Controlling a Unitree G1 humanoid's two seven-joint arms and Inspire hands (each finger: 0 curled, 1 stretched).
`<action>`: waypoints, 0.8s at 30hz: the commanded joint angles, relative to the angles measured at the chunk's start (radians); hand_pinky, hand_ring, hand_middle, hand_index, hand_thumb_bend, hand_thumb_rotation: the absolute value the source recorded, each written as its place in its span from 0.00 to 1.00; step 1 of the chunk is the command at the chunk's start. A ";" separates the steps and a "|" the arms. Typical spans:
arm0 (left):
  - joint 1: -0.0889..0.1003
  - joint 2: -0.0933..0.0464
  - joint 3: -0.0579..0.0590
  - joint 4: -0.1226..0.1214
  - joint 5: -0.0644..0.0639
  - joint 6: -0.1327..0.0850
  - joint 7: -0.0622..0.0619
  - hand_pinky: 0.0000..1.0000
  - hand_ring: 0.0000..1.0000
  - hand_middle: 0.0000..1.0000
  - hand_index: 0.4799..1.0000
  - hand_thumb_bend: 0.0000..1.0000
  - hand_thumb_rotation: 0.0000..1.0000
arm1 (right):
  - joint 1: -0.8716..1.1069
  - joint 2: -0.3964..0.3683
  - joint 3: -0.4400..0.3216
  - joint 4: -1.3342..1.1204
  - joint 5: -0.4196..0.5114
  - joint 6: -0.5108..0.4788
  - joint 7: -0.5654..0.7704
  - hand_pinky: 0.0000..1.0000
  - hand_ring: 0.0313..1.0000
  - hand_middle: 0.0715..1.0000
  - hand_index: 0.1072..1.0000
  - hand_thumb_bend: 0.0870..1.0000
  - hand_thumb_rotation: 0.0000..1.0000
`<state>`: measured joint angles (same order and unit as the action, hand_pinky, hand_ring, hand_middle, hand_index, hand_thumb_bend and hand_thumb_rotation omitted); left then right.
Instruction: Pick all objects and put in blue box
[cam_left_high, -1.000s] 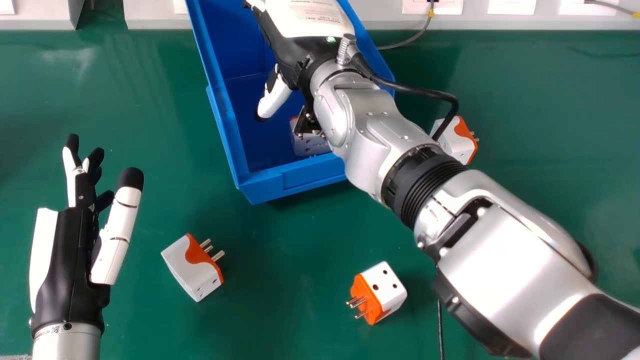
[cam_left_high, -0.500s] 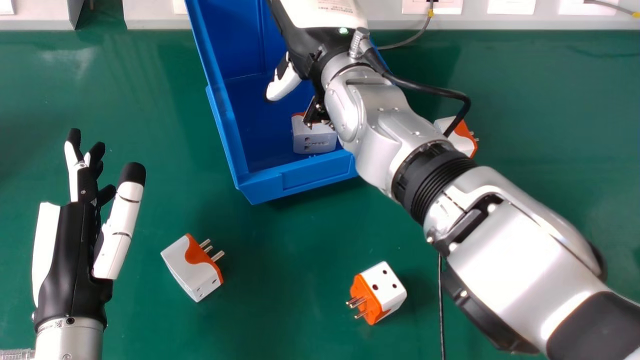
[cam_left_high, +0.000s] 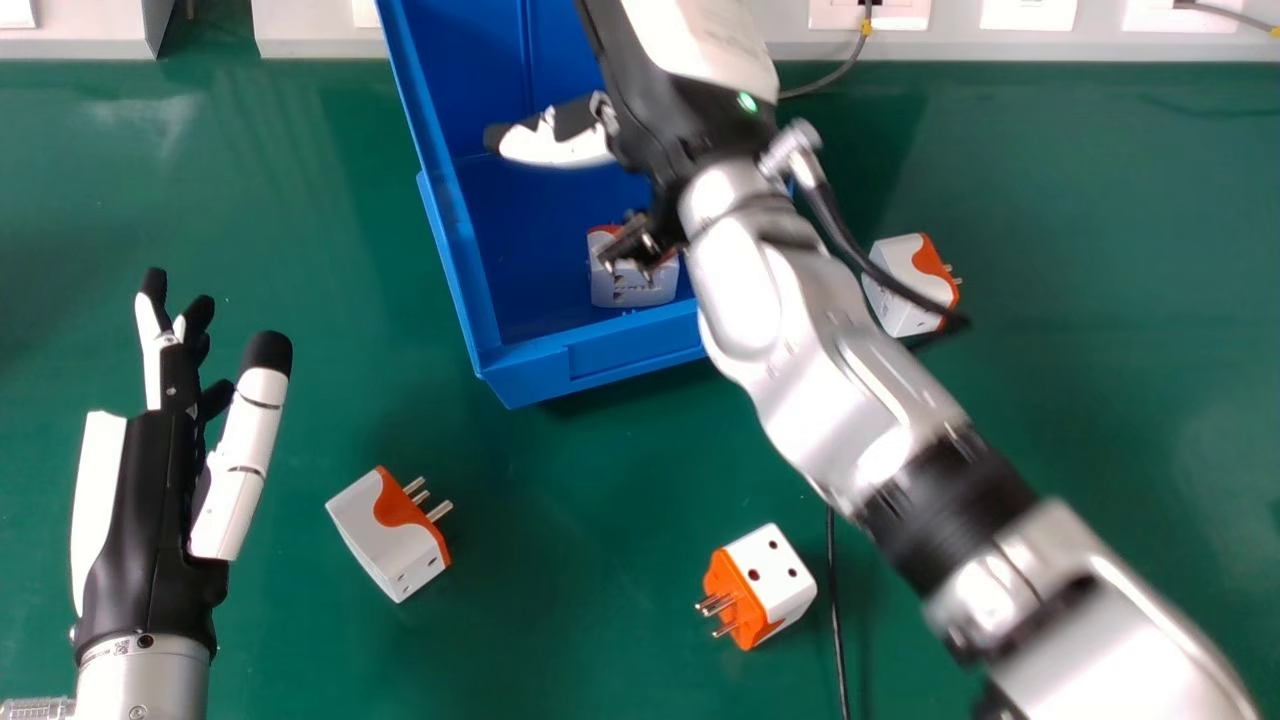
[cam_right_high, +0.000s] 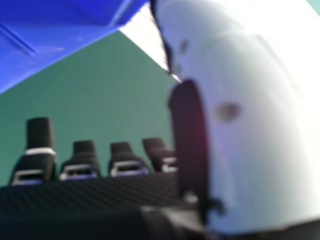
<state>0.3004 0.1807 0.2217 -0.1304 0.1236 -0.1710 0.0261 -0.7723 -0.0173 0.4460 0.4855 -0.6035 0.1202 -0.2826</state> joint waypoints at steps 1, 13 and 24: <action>-0.020 0.026 0.014 -0.010 0.006 -0.031 0.003 0.92 0.99 0.98 0.96 0.55 0.96 | 0.179 -0.099 -0.013 -0.370 -0.064 -0.025 0.028 0.83 0.99 1.00 0.96 0.32 0.01; -0.034 0.039 0.019 0.013 -0.001 -0.027 0.004 0.92 0.99 0.98 0.96 0.53 0.96 | 0.601 -0.344 -0.136 -0.738 -0.101 -0.220 0.010 0.79 0.97 1.00 0.95 0.28 0.08; -0.040 0.044 0.025 0.028 0.002 -0.030 0.006 0.92 0.99 0.98 0.96 0.53 0.96 | 0.783 -0.409 -0.322 -0.813 -0.111 -0.228 0.069 0.79 0.96 1.00 0.95 0.31 0.08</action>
<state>0.2687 0.2139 0.2416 -0.0950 0.1212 -0.1847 0.0268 0.0091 -0.4083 0.1553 -0.2951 -0.7086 -0.1013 -0.2179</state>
